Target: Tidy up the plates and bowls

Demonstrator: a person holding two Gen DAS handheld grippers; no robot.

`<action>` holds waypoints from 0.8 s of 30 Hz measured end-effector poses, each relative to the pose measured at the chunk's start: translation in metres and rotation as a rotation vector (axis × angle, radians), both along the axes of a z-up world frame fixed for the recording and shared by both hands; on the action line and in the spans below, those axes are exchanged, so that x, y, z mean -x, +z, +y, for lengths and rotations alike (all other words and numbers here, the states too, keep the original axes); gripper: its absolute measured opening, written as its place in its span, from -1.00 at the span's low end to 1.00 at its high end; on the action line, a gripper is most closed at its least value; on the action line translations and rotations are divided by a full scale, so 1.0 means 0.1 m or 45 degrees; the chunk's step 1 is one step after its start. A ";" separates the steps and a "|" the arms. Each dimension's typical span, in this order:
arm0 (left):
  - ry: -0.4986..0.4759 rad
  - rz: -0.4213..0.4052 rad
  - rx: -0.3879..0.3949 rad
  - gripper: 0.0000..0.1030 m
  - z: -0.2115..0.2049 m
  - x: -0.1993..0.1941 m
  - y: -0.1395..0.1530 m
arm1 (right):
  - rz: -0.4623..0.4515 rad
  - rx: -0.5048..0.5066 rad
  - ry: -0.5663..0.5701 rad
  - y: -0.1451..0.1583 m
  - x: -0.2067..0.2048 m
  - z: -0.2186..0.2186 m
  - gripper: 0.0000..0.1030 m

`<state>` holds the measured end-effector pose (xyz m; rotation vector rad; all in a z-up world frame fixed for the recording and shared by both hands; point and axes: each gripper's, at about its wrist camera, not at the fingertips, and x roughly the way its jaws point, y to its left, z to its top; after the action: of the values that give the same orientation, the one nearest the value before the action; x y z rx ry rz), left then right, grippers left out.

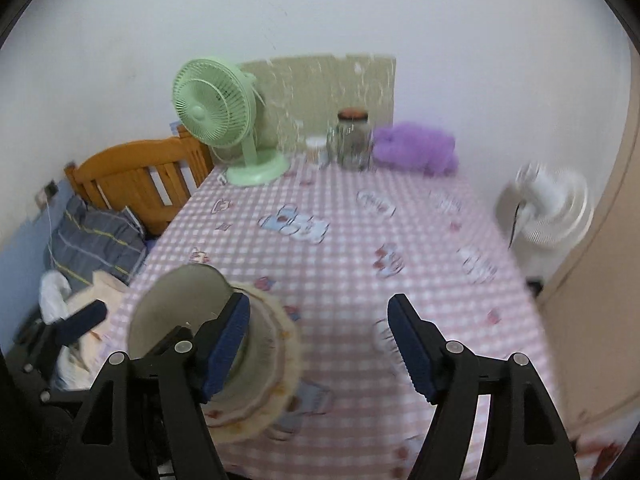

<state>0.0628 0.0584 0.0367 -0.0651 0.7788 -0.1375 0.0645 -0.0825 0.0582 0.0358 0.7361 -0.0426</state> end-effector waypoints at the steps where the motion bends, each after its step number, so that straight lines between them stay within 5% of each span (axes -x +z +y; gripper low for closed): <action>1: 0.018 -0.013 0.006 0.89 -0.02 0.06 -0.01 | -0.013 0.023 0.005 0.01 0.06 -0.04 0.44; 8: 0.047 -0.102 -0.077 0.89 -0.14 0.46 -0.13 | -0.058 0.024 -0.037 -0.14 0.49 -0.33 0.61; 24: 0.077 -0.180 -0.039 0.99 -0.23 0.96 -0.24 | -0.147 0.022 -0.100 -0.46 1.12 -0.65 0.61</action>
<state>-0.0328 0.0355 0.0124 -0.0496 0.6367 -0.0717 -0.0474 -0.1471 0.0120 0.0499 0.6187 -0.1207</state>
